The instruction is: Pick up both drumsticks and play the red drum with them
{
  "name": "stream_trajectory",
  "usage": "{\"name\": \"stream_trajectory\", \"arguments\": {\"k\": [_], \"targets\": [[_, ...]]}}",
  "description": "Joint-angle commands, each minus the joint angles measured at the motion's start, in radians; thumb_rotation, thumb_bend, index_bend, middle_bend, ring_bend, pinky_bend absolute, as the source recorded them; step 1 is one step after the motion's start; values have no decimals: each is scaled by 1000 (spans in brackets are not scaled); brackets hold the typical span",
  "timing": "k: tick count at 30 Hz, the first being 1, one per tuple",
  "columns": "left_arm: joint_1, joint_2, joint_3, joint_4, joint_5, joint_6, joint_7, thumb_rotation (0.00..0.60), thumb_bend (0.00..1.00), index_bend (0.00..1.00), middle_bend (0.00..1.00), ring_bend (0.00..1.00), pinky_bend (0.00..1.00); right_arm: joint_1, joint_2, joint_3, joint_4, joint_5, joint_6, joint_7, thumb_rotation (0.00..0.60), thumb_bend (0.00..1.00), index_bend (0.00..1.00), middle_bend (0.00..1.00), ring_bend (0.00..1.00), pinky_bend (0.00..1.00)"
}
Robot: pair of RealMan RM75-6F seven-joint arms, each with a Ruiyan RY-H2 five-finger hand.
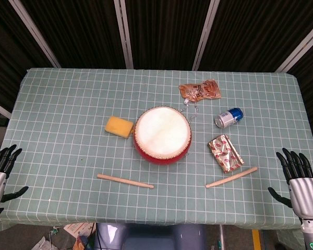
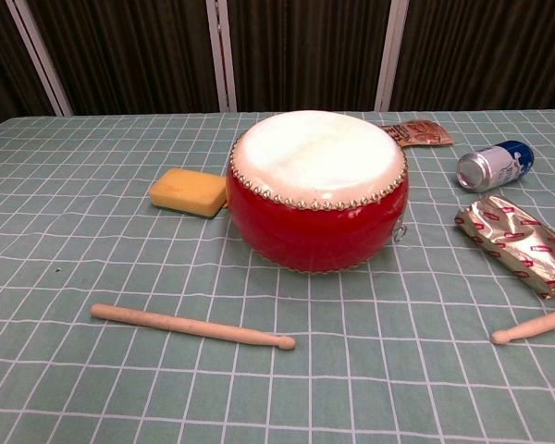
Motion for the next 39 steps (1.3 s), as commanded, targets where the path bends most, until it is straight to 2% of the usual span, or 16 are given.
{"name": "stream_trajectory", "arguments": {"k": [1,21,23,24,25,26,27,28,31,34,39], "targets": [[0,-1,0,1,0,0,-2,600,21,0,0,0,0,-2,-2,5,1,1,-7,-3,600,203,0,0,0,27],[-5,1,1,-8,-13,-20,4,600,21,0,0,0,0,1,7,16,-16,2,-70,-25,600,202,0,0,0,28],[-5,1,1,-10,-15,-22,6,600,21,0,0,0,0,6,6,17,-15,-2,-80,-32,600,202,0,23,53,102],[-6,1,1,-11,-16,-22,7,600,21,0,0,0,0,9,5,18,-15,-3,-84,-35,600,202,0,110,162,224],[-6,1,1,-12,-15,-23,8,600,21,0,0,0,0,13,4,18,-14,-4,-92,-42,600,202,0,256,328,393],[-6,1,1,-13,-15,-23,10,600,21,0,0,0,0,17,2,20,-15,-5,-98,-51,600,201,1,374,447,505],[-6,0,1,-14,-16,-24,13,600,21,0,0,0,0,25,-2,23,-15,-5,-112,-68,600,201,17,542,614,648],[-6,0,2,-14,-17,-25,15,600,21,0,0,0,0,32,-5,22,-17,-4,-127,-78,600,201,45,673,744,749],[-5,0,2,-20,-22,-27,18,600,21,0,0,0,0,58,-14,16,-40,16,-206,-139,600,201,141,883,941,890],[-5,0,2,-23,-21,-26,22,600,22,0,0,0,0,84,-36,15,-66,31,-270,-220,600,202,220,991,1000,980],[-4,2,2,-24,-21,-26,20,600,21,0,0,0,0,108,-110,38,-114,111,-343,-383,600,200,293,1000,1000,1000]]}}
